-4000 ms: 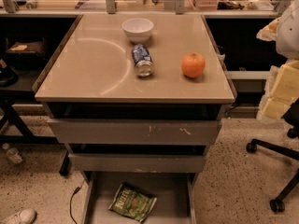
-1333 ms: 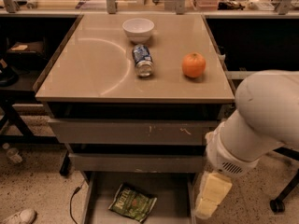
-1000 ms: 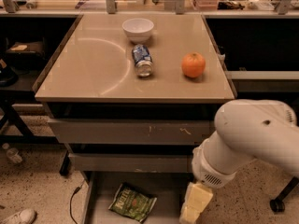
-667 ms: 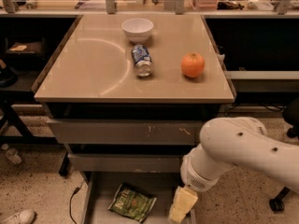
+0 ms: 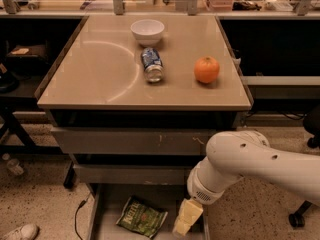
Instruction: Pick green jalapeno chip bag from bottom drawer and place on counter
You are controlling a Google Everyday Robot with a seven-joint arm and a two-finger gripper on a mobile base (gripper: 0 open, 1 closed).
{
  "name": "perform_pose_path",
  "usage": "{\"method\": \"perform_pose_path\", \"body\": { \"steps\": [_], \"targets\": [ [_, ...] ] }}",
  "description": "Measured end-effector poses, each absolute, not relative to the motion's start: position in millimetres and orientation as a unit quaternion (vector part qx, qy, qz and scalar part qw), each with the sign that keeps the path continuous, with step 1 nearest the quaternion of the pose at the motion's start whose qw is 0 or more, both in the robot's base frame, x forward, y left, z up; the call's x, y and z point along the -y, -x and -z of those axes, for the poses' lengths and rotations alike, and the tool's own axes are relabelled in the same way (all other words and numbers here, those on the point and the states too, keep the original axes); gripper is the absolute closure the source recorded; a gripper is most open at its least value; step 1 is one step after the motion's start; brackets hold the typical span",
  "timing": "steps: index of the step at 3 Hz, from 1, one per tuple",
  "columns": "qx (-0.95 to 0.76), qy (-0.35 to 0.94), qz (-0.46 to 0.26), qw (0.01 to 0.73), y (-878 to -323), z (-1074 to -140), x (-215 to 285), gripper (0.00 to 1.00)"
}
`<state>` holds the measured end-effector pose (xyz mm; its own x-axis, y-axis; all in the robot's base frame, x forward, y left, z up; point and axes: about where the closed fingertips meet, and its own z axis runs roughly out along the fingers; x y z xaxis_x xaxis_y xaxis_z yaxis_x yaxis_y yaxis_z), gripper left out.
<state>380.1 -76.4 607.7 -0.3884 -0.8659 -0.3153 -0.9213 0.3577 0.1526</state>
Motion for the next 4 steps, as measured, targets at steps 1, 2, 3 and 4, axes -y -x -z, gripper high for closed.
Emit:
{"method": "perform_pose_path", "body": {
  "steps": [1,2,3,4],
  "targets": [
    [-0.815,0.549,-0.162,0.092,-375.9,-594.0,69.6,0.0],
    [-0.815,0.542,-0.177,0.103,-385.3,-552.2,58.7,0.0],
    [-0.822,0.528,-0.178,0.119,-405.2,-503.3,52.9,0.0],
    [-0.831,0.507,-0.187,0.128,-418.4,-452.6,49.3,0.0]
  ]
}}
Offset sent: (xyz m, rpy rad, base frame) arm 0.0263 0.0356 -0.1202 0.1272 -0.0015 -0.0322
